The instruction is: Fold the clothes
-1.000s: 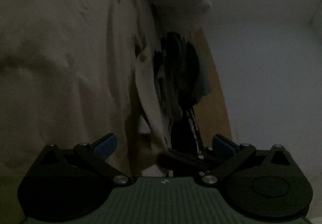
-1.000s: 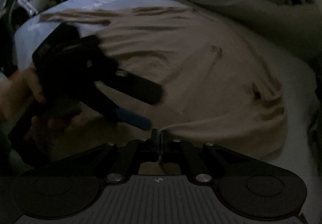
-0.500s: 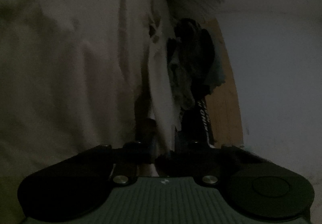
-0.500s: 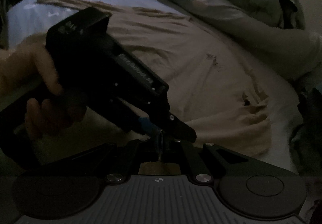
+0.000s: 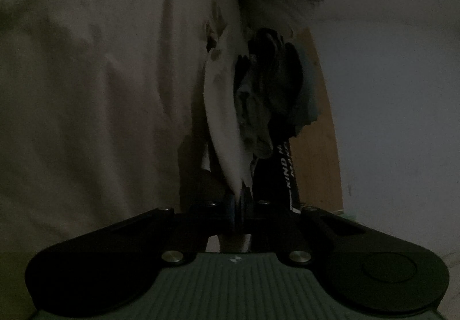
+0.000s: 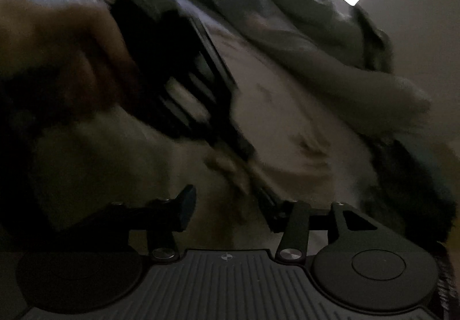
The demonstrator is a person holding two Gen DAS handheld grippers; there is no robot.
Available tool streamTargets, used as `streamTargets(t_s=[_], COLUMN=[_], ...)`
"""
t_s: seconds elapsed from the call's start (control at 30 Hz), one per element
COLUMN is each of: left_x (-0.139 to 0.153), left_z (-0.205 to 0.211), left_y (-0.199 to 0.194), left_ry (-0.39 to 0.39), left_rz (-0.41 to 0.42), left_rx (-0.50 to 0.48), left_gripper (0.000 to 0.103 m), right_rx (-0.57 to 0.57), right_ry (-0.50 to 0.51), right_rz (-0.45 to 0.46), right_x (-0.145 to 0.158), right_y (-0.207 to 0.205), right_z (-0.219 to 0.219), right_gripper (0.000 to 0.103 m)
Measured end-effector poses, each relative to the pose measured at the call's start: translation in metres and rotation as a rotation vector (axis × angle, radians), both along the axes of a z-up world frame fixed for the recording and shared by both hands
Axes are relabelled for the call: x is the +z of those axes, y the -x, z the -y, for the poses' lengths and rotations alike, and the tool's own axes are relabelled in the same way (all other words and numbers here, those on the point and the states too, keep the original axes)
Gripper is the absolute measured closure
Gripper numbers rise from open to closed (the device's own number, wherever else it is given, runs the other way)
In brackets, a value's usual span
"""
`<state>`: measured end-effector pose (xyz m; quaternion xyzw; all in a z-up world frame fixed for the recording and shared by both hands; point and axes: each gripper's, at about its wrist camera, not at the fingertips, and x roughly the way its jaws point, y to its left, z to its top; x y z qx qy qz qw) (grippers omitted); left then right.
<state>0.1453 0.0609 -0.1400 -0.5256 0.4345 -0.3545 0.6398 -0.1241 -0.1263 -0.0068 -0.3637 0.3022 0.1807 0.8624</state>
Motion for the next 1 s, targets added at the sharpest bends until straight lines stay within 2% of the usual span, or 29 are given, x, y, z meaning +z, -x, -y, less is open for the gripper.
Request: streamTargets(t_s=[0.1, 0.17, 0.23, 0.27, 0.3, 0.4, 0.57, 0.8, 0.9, 1.0], left_x=[0.003, 0.003, 0.003, 0.003, 0.003, 0.007, 0.038, 0.1, 0.125, 0.148], left_z=[0.002, 0.004, 0.004, 0.004, 0.003, 0.002, -0.012, -0.054, -0.079, -0.101], left_y=[0.001, 0.0, -0.002, -0.002, -0.003, -0.008, -0.031, -0.1, -0.126, -0.149], left_ry=[0.006, 0.011, 0.013, 0.013, 0.012, 0.007, -0.022, -0.187, -0.288, -0.35], left_rz=[0.001, -0.005, -0.008, -0.009, -0.009, -0.006, 0.051, 0.181, 0.231, 0.261], left_rx=[-0.004, 0.001, 0.005, 0.008, 0.011, 0.024, 0.034, -0.051, -0.05, -0.029], left_gripper=[0.096, 0.096, 0.096, 0.096, 0.096, 0.096, 0.096, 0.096, 0.096, 0.096], right_rx=[-0.01, -0.001, 0.009, 0.015, 0.02, 0.035, 0.051, 0.018, 0.007, 0.016], right_ry=[0.031, 0.034, 0.035, 0.036, 0.037, 0.039, -0.013, -0.193, -0.271, -0.336], right_rz=[0.051, 0.049, 0.045, 0.043, 0.04, 0.034, 0.057, 0.091, 0.099, 0.11], right_x=[-0.015, -0.018, -0.021, -0.022, -0.023, -0.027, 0.006, 0.05, 0.061, 0.072], right_y=[-0.01, -0.014, -0.018, -0.021, -0.023, -0.029, -0.039, -0.087, -0.112, -0.137], right_z=[0.005, 0.004, 0.004, 0.003, 0.003, 0.002, -0.016, -0.063, -0.087, -0.112], right_gripper=[0.05, 0.053, 0.066, 0.088, 0.099, 0.099, 0.099, 0.099, 0.099, 0.099])
